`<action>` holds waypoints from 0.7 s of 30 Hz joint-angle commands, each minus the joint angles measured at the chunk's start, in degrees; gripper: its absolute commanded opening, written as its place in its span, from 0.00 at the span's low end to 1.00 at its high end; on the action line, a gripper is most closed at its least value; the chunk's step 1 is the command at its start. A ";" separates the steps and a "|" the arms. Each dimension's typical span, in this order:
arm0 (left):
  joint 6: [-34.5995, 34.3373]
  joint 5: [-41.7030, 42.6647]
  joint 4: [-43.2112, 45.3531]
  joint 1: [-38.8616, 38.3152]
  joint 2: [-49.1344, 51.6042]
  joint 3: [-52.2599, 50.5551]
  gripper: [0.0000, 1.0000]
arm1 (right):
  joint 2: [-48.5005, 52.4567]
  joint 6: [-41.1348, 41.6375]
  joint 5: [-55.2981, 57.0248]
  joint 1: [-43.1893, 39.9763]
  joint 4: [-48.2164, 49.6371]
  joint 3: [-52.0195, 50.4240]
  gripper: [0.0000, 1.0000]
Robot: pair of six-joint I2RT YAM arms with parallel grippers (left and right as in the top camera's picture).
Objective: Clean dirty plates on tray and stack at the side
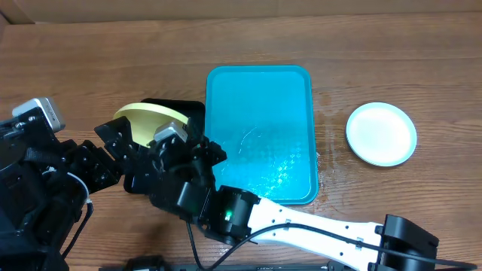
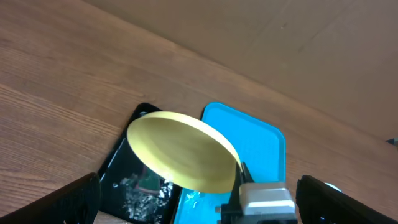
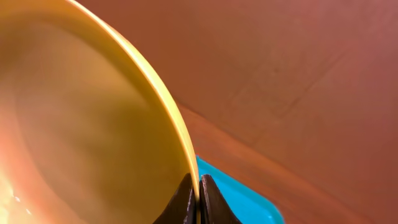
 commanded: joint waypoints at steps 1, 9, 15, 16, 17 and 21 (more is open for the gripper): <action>1.09 0.59 0.17 0.02 0.09 0.68 1.00 | -1.03 -1.62 5.18 0.87 0.74 0.66 0.04; 1.09 0.59 0.17 0.02 0.09 0.68 1.00 | -1.03 -1.62 5.27 1.01 0.90 0.66 0.04; 1.09 0.59 0.15 0.02 0.09 0.68 1.00 | -1.03 -1.66 6.21 1.01 2.16 0.66 0.04; 1.09 0.59 0.15 0.02 0.09 0.68 1.00 | -1.03 -1.64 6.71 1.01 2.21 0.66 0.04; 1.09 0.59 0.17 0.02 0.09 0.68 1.00 | -1.03 -1.64 7.28 1.01 2.38 0.66 0.04; 1.09 0.59 0.17 0.02 0.09 0.68 1.00 | -1.03 -1.60 8.07 0.85 2.64 0.66 0.04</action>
